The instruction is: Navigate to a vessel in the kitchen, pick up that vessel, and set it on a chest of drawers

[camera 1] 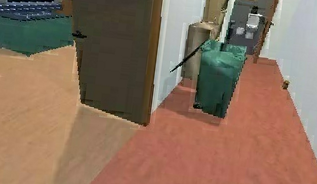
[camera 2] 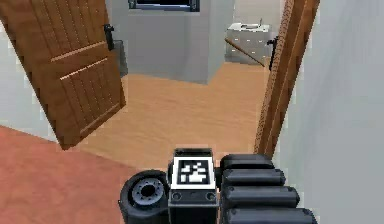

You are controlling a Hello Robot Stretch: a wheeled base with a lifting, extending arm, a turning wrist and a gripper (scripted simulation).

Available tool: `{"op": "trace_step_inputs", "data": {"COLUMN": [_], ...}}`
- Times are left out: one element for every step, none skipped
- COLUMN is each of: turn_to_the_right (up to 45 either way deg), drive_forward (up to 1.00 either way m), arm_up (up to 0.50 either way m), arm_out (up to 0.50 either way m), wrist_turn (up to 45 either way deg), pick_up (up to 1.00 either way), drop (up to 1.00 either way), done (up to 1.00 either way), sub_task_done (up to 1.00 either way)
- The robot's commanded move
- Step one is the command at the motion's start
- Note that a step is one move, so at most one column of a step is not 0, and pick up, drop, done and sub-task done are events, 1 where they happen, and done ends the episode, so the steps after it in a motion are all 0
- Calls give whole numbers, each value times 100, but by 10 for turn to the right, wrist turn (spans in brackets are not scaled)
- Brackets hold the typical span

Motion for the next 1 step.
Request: {"op": "trace_step_inputs", "data": {"turn_to_the_right": [180], "drive_forward": [0], "arm_up": [0], "arm_out": [0], "wrist_turn": [0], "pick_up": [0], "drop": [0], "done": [0], "sub_task_done": [0]}}
